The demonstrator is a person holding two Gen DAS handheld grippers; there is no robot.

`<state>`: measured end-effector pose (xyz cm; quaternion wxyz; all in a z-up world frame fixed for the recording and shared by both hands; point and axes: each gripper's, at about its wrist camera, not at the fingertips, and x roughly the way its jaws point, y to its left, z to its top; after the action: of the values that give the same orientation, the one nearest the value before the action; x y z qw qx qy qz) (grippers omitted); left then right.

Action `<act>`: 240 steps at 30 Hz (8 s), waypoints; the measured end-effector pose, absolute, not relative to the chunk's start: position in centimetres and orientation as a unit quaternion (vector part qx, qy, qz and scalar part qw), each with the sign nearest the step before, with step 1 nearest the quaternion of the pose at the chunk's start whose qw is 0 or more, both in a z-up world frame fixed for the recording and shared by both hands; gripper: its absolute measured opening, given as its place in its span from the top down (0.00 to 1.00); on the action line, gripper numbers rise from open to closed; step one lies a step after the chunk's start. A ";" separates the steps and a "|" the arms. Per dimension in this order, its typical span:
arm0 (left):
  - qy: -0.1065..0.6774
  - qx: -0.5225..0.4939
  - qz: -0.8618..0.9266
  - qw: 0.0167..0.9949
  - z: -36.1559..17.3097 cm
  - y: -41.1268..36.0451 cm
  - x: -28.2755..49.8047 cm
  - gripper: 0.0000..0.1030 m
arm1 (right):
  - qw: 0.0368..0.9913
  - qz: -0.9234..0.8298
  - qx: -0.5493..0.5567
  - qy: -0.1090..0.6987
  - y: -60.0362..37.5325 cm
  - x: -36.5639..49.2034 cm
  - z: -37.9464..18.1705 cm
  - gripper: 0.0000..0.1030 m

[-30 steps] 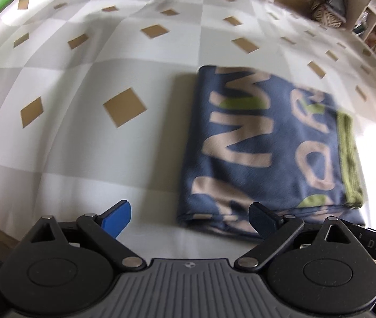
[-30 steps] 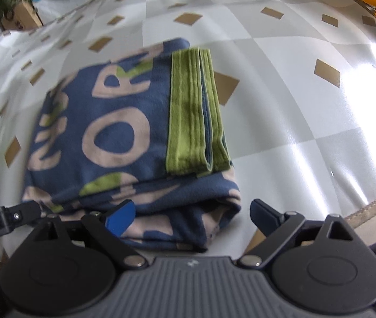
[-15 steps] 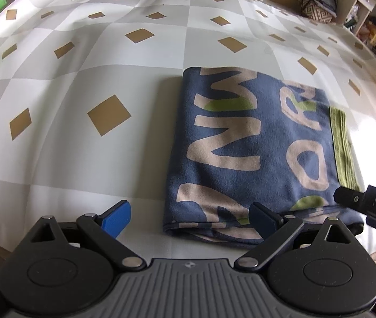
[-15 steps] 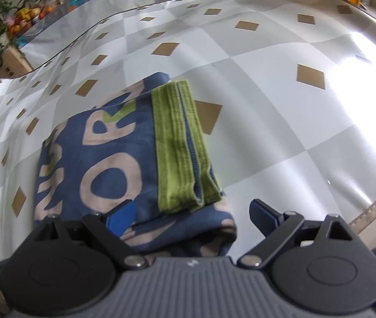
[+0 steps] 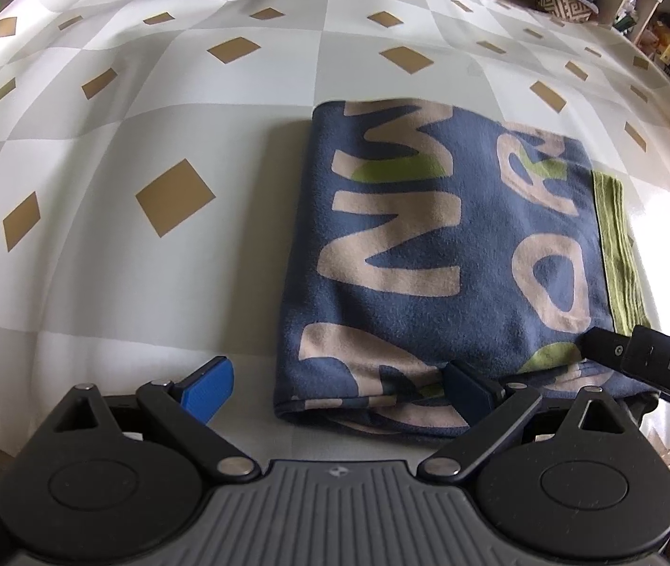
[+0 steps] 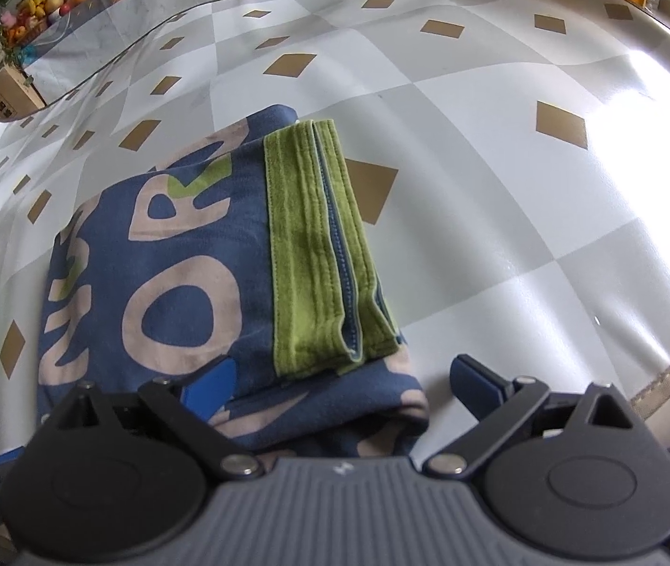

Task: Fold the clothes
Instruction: 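Bring both open tools to the edge of the folded navy pants, then close the right tool on the green band edge while the left tool grips the navy fabric edge, then lift the folded pants off the mat with both tools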

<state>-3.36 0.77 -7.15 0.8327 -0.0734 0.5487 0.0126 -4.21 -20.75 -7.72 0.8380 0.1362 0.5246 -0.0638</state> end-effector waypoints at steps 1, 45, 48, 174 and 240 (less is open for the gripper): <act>0.552 -0.071 0.013 0.831 -7.3 0.7 -3.3 0.07 | 0.838 -0.064 0.134 0.524 -20.6 -4.2 -7.8 0.04; 0.563 -0.037 0.018 0.825 -8.6 -0.9 -3.2 0.00 | 0.833 -0.091 0.115 0.533 -19.5 -4.0 -8.0 0.01; 0.561 -0.037 0.018 0.827 -8.6 -0.9 -3.3 0.00 | 0.833 -0.091 0.116 0.533 -19.5 -4.0 -8.1 0.00; 0.514 -0.292 -0.107 0.800 -8.7 1.5 1.7 0.29 | 0.798 0.123 0.329 0.490 -24.2 3.3 -10.4 0.72; 0.503 -0.231 -0.012 0.833 -7.8 2.2 -1.2 0.51 | 0.823 0.154 0.275 0.472 -20.2 2.6 -10.1 0.73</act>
<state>-1.23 2.20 -7.81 0.8328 -0.2310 0.5029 -0.0116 2.58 -20.19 -10.06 0.8231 0.2752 0.4722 0.1543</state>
